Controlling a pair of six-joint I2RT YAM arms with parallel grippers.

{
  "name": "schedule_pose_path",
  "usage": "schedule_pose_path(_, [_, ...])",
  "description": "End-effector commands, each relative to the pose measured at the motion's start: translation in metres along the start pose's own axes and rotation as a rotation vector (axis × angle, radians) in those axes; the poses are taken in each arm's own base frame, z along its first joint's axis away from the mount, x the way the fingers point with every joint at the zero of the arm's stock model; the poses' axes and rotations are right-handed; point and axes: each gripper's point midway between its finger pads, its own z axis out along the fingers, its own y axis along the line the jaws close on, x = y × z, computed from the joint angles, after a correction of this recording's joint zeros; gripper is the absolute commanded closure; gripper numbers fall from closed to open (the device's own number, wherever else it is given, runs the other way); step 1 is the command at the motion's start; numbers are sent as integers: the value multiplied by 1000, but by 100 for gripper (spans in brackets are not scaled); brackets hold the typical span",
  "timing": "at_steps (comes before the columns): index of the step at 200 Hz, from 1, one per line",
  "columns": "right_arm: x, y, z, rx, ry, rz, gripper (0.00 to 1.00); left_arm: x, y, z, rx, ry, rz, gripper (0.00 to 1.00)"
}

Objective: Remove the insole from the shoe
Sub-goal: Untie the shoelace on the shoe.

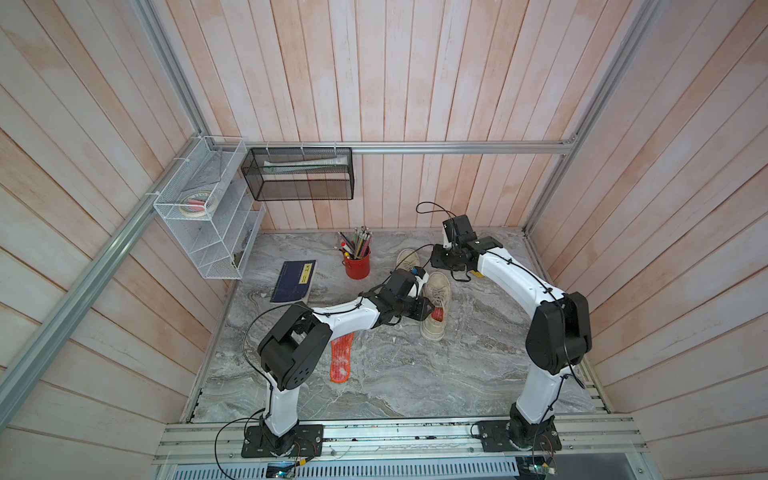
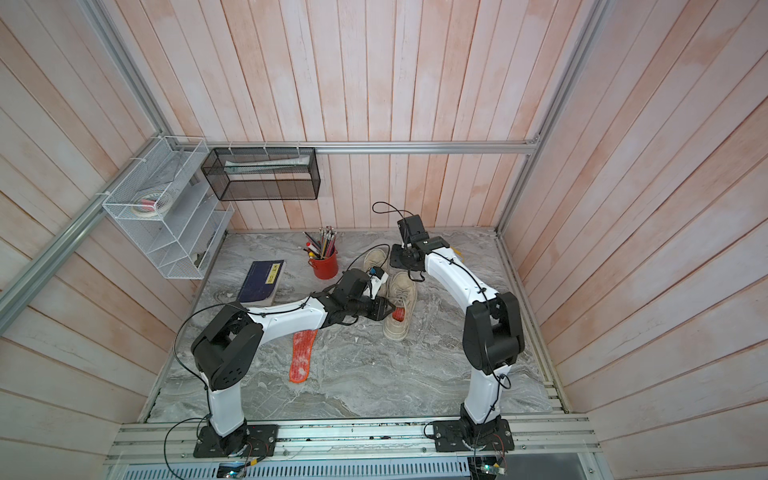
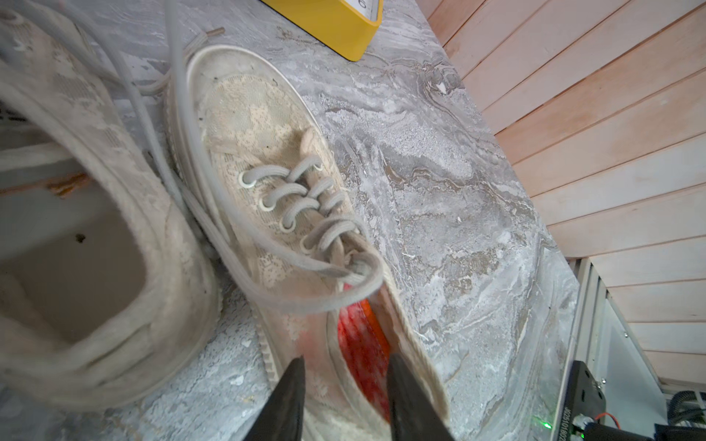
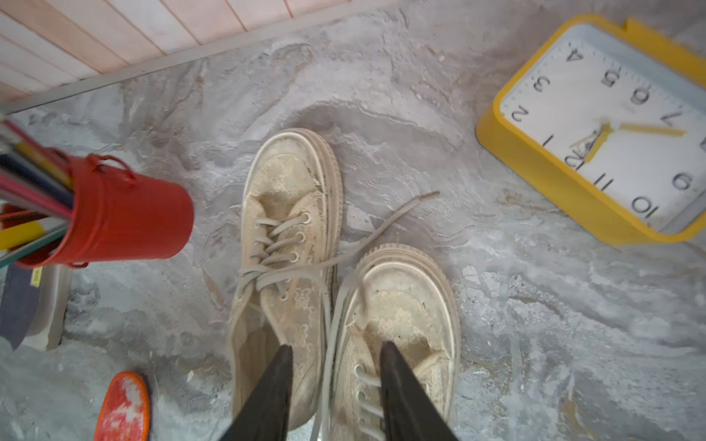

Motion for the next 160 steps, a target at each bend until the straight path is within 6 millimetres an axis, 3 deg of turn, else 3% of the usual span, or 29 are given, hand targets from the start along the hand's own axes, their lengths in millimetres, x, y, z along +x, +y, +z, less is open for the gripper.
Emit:
schedule_pose_path(1, [-16, -9, -17, 22, -16, -7, 45, 5, 1, 6, -11, 33, 16, 62])
schedule_pose_path(19, [-21, -25, -44, 71, -33, -11, 40, 5, -1, 10, -11, 40, 37, 62])
schedule_pose_path(37, [-10, -36, -71, 71, -42, -12, 41, 6, -2, 14, -12, 50, 42, 62])
schedule_pose_path(68, [58, -37, -87, -16, 38, 21, 53, 4, 1, 20, -26, 58, 48, 67])
schedule_pose_path(88, [108, -33, -83, -50, 102, 44, 55, 4, 6, 23, -43, 60, 35, 70])
schedule_pose_path(104, [133, -28, -75, -70, 139, 58, 54, 4, 9, 26, -48, 60, 24, 73])
schedule_pose_path(130, [152, -23, -59, -75, 172, 48, 48, 3, 10, 28, -55, 58, 15, 79])
schedule_pose_path(160, [157, -31, -35, -29, 199, 31, 49, 2, 12, 29, -67, 54, 4, 87])
